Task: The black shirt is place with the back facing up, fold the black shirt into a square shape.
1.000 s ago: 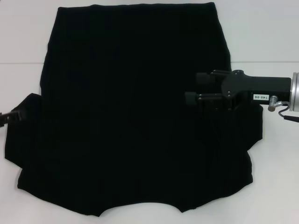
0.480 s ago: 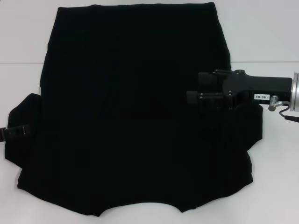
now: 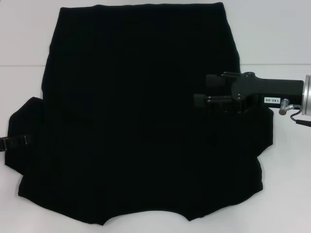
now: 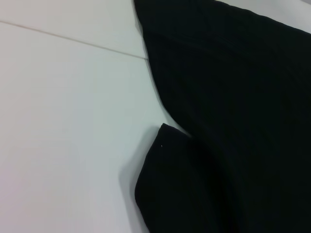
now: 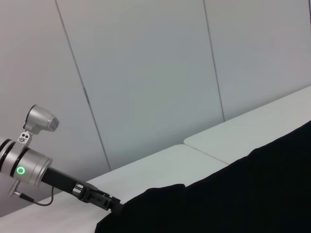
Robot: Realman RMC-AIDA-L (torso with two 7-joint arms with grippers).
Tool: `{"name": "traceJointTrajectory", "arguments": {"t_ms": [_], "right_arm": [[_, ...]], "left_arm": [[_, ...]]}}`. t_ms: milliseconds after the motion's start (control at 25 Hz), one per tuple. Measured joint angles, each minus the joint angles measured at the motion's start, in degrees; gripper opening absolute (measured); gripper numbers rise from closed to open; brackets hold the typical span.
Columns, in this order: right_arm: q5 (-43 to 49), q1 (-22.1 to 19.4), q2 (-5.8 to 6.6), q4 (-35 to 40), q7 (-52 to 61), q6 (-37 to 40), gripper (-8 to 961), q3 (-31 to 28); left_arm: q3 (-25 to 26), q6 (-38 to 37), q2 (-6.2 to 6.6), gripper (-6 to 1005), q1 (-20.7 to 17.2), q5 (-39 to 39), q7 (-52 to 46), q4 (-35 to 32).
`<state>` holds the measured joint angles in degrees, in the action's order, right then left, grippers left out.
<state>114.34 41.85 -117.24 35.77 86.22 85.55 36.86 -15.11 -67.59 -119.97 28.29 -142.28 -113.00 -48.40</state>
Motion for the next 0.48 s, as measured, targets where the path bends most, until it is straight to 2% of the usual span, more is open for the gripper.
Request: {"name": "traceJointTrajectory", "arguments": {"t_ms": [480], "right_arm": [[0.0, 0.0, 0.0, 0.0, 0.0, 0.0, 860, 0.1]], "left_arm": [[0.0, 0.1, 0.0, 888, -0.1, -0.2, 0.0, 0.3]]}}
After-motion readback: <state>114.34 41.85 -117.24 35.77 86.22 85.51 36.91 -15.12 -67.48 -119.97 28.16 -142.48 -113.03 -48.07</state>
